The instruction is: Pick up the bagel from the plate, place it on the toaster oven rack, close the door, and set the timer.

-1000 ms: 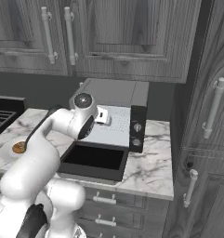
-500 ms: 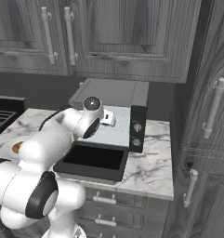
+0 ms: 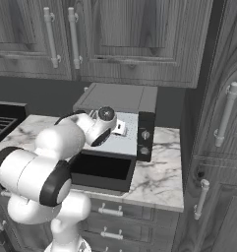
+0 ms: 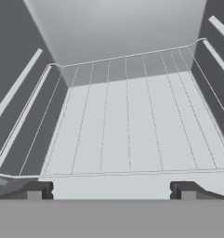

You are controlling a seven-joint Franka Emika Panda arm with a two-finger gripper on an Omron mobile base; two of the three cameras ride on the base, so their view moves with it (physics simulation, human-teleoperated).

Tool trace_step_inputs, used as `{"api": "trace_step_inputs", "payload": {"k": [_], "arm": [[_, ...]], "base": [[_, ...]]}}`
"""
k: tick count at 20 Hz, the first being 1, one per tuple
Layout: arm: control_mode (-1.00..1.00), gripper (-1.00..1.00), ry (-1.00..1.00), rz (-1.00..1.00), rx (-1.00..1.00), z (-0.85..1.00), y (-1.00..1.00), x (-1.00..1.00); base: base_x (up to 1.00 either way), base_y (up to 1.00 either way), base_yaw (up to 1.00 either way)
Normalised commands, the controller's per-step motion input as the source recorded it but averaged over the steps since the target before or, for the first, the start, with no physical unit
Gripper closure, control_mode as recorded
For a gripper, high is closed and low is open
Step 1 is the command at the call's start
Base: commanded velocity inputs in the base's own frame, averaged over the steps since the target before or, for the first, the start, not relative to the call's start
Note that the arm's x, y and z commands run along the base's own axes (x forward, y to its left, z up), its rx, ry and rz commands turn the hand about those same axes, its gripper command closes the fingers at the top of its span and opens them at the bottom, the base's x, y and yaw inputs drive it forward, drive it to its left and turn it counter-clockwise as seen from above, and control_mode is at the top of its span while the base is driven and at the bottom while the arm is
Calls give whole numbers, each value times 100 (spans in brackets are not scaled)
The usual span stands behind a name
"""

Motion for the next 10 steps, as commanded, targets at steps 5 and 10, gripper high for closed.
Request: {"api": "trace_step_inputs", "payload": {"k": [5, 10], "arm": [[-100, -100, 0, 0, 4, -17, -14, 35], [-100, -100, 0, 0, 2, -9, -2, 37]], "base": [[0, 0, 0], [0, 0, 0]]}}
